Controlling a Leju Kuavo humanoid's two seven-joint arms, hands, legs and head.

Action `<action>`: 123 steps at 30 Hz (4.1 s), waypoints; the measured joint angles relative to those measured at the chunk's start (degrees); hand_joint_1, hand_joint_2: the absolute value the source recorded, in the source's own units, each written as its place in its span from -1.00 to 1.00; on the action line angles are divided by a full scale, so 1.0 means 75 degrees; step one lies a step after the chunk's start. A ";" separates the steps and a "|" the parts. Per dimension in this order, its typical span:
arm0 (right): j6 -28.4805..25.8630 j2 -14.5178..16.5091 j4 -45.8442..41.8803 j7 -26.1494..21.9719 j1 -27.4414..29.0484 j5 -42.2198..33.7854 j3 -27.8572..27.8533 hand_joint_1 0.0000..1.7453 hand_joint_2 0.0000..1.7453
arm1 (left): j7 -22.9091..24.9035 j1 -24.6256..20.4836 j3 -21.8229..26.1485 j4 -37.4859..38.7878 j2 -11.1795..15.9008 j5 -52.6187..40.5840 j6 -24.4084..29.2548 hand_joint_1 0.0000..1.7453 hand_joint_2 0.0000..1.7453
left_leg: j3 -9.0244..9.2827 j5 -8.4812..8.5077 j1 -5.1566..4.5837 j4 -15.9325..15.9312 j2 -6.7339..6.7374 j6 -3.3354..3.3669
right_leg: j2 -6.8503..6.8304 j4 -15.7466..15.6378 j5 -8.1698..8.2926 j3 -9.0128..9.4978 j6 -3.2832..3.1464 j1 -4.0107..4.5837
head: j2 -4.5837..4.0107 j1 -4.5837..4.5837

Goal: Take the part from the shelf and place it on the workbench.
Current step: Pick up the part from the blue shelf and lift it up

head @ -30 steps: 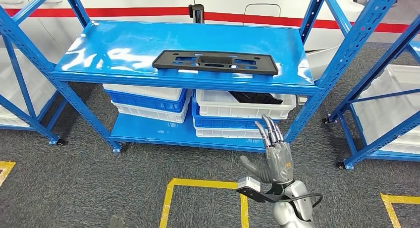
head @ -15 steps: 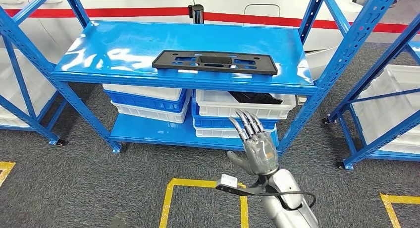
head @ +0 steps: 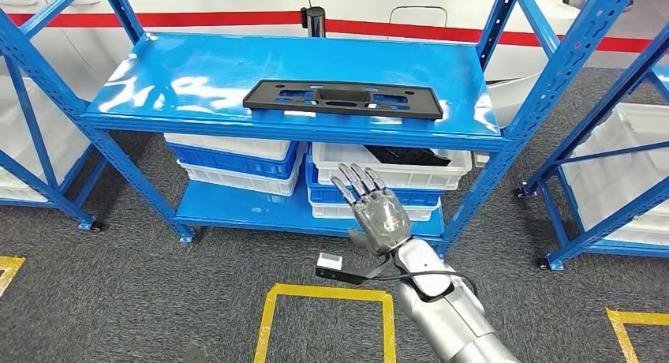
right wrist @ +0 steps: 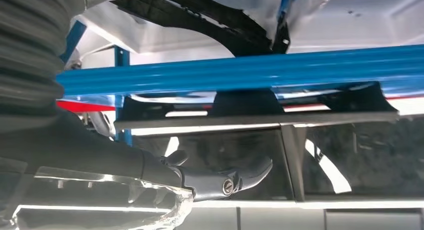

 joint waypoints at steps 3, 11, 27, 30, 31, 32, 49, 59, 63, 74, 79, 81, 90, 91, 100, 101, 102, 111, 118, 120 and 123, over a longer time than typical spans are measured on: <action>0.0312 0.0056 0.0326 0.0049 -0.0393 -0.0246 0.0090 -1.00 1.00 | -0.0015 0.0026 0.0000 0.0007 0.0103 -0.0018 -0.0335 -1.00 -1.00 | 0.0002 0.0002 0.0001 0.0000 0.0001 0.0000 | 0.0001 0.0001 0.0001 0.0002 0.0000 0.0000 | 0.0000 -0.0001; 0.1234 -0.0088 0.0325 0.0213 -0.0858 -0.0629 0.0302 -1.00 1.00 | 0.0059 0.0120 0.0005 0.0020 0.0375 -0.0116 -0.0523 -1.00 -1.00 | 0.0002 0.0002 0.0002 0.0001 0.0000 0.0000 | 0.0000 0.0001 0.0001 -0.0001 0.0000 -0.0001 | 0.0000 -0.0001; 0.1572 -0.0624 -0.0303 0.0296 -0.1014 -0.0931 0.0490 -1.00 1.00 | -0.0004 0.0145 0.0007 0.0053 0.0388 -0.0222 -0.0490 -1.00 -1.00 | 0.0266 -0.0081 0.0045 -0.0226 -0.0002 0.0275 | 0.0006 0.1298 -0.0381 -0.0670 0.0187 -0.0087 | -0.0001 0.0027; 0.1627 -0.0806 -0.0418 0.0308 -0.0997 -0.0947 0.0530 -1.00 1.00 | -0.0015 0.0157 0.0006 0.0053 0.0374 -0.0251 -0.0490 -1.00 -1.00 | 0.0341 -0.0162 0.0099 -0.0220 -0.0031 0.0208 | 0.0005 0.2258 -0.0537 -0.1495 0.0279 -0.0164 | 0.0000 0.0028; 0.1642 -0.0875 -0.0471 0.0320 -0.0988 -0.0955 0.0541 -1.00 1.00 | -0.0020 0.0163 0.0006 0.0054 0.0369 -0.0266 -0.0487 -1.00 -1.00 | 0.0404 -0.0212 0.0131 -0.0217 -0.0047 0.0163 | 0.0003 0.2031 -0.0314 -0.1519 0.0383 -0.0206 | 0.0000 0.0028; 0.1656 -0.0937 -0.0531 0.0336 -0.0985 -0.0966 0.0546 -1.00 1.00 | -0.0026 0.0167 0.0006 0.0055 0.0364 -0.0282 -0.0482 -1.00 -1.00 | 0.0479 -0.0271 0.0165 -0.0212 -0.0058 0.0108 | 0.0000 0.1560 0.0019 -0.1419 0.0515 -0.0251 | 0.0000 0.0031; 0.1781 -0.1260 -0.1096 0.0566 -0.0803 -0.0939 0.0629 -1.00 1.00 | -0.0087 0.0151 -0.0001 0.0064 0.0391 -0.0382 -0.0462 -1.00 -1.00 | -0.0740 0.0085 0.0059 0.0610 -0.0018 0.0031 | 0.0077 0.0192 0.0127 -0.0261 -0.0093 -0.0052 | 0.0000 -0.0056; 0.2167 -0.1150 -0.1370 0.0915 -0.0915 -0.0457 0.0782 -1.00 1.00 | -0.0133 0.0110 0.0011 0.0073 0.0340 -0.0366 -0.0431 -1.00 -1.00 | -0.0077 0.0292 -0.0003 -0.0234 -0.0037 0.0267 | 0.0076 0.1934 -0.0688 -0.1139 0.0121 -0.0040 | 0.0000 -0.0028; 0.2519 -0.0939 -0.1580 0.1016 -0.0862 -0.0320 0.1095 -1.00 1.00 | -0.0149 0.0120 0.0021 0.0073 0.0289 -0.0352 -0.0388 -1.00 -1.00 | 0.0145 0.0087 0.0020 -0.0228 -0.0073 0.0172 | 0.0059 0.1261 0.0032 -0.1262 0.0439 -0.0142 | 0.0000 -0.0025; 0.2676 -0.0422 -0.1686 0.1260 -0.0920 -0.0132 0.1700 -1.00 1.00 | -0.0133 0.0103 0.0042 0.0073 0.0254 -0.0401 -0.0381 -1.00 -1.00 | -0.0646 -0.0958 0.0161 0.1605 -0.0060 -0.0341 | 0.0014 0.0001 0.0645 -0.0622 -0.0092 -0.0225 | 0.0000 -0.0119; 0.2711 -0.0385 -0.1671 0.1453 -0.0924 0.0046 0.1814 -1.00 1.00 | -0.0133 0.0104 0.0044 0.0073 0.0256 -0.0454 -0.0419 -1.00 -1.00 | -0.0460 -0.0054 0.0290 0.0663 0.0010 -0.0438 | 0.0030 0.0004 0.0522 -0.0489 -0.0013 -0.0250 | 0.0000 -0.0122; 0.2706 -0.0358 -0.1664 0.1554 -0.0945 0.0155 0.1844 -1.00 1.00 | -0.0133 0.0090 0.0044 0.0073 0.0255 -0.0479 -0.0433 -1.00 -1.00 | -0.0115 0.0202 0.0268 -0.0068 0.0013 -0.0401 | 0.0035 0.0004 0.0464 -0.0447 0.0081 -0.0223 | 0.0000 -0.0120; 0.2713 -0.0246 -0.1336 0.1818 -0.1051 0.0394 0.2009 -1.00 1.00 | -0.0133 0.0058 0.0044 0.0073 0.0235 -0.0546 -0.0490 -1.00 -1.00 | 0.0056 0.0145 0.0155 -0.0268 -0.0021 0.0058 | 0.0013 0.2153 -0.0372 -0.1644 0.0184 -0.0195 | 0.0000 -0.0088; 0.2714 -0.0242 -0.1266 0.1831 -0.1052 0.0410 0.2027 -1.00 1.00 | -0.0128 0.0060 0.0044 0.0073 0.0233 -0.0546 -0.0490 -1.00 -1.00 | 0.0072 0.0126 0.0142 -0.0265 -0.0034 0.0068 | 0.0013 0.2318 -0.0345 -0.1791 0.0219 -0.0189 | 0.0000 -0.0087; 0.2694 -0.0049 -0.0772 0.1959 -0.1300 0.0507 0.2087 -1.00 1.00 | -0.0117 0.0051 0.0047 0.0073 0.0192 -0.0546 -0.0470 -1.00 -1.00 | 0.0213 -0.0144 0.0084 -0.0175 -0.0095 -0.0176 | 0.0021 0.0023 0.0772 -0.0842 0.0078 -0.0145 | 0.0000 -0.0093; 0.2684 -0.0011 -0.0703 0.1979 -0.1350 0.0524 0.2085 -1.00 1.00 | -0.0123 0.0048 0.0047 0.0073 0.0190 -0.0546 -0.0471 -1.00 -1.00 | 0.0150 -0.0242 0.0107 -0.0018 -0.0080 -0.0226 | 0.0024 0.0003 0.0767 -0.0815 0.0021 -0.0166 | 0.0000 -0.0100; 0.2675 0.0026 -0.0634 0.1998 -0.1399 0.0538 0.2084 -1.00 1.00 | -0.0129 0.0045 0.0046 0.0073 0.0191 -0.0549 -0.0474 -1.00 -1.00 | 0.0004 -0.0405 0.0129 0.0303 -0.0064 -0.0277 | 0.0024 -0.0016 0.0758 -0.0778 -0.0028 -0.0192 | 0.0000 -0.0111; 0.2664 0.0103 -0.0401 0.2048 -0.1504 0.0558 0.2084 -1.00 1.00 | -0.0136 0.0056 0.0044 0.0073 0.0189 -0.0554 -0.0487 -1.00 -1.00 | -0.0783 -0.1035 0.0189 0.1797 -0.0034 -0.0404 | 0.0011 -0.0021 0.0683 -0.0698 -0.0138 -0.0191 | 0.0000 -0.0124; 0.2495 0.0237 0.0189 0.2073 -0.1566 0.0599 0.2085 -0.09 1.00 | -0.0157 0.0025 0.0052 0.0073 0.0187 -0.0567 -0.0477 -1.00 -1.00 | -0.0063 0.0221 0.0201 -0.0259 0.0033 -0.0086 | 0.0055 0.0761 0.0089 -0.0893 0.0087 -0.0111 | 0.0000 -0.0095; 0.2436 0.0228 0.0281 0.2068 -0.1526 0.0594 0.2084 0.86 1.00 | -0.0257 0.0016 0.0062 0.0073 0.0178 -0.0533 -0.0496 -1.00 -1.00 | -0.0020 0.0216 0.0190 -0.0298 0.0045 0.0034 | 0.0042 0.1942 -0.0337 -0.1563 0.0071 -0.0121 | 0.0000 -0.0075; 0.2374 0.0206 0.0346 0.2037 -0.1463 0.0586 0.2084 0.85 1.00 | -0.0763 0.0021 0.0123 0.0073 0.0171 -0.0352 -0.0539 -1.00 -1.00 | -0.0013 0.0217 0.0187 -0.0289 0.0032 0.0025 | 0.0040 0.1968 -0.0180 -0.1672 0.0204 -0.0137 | 0.0000 -0.0071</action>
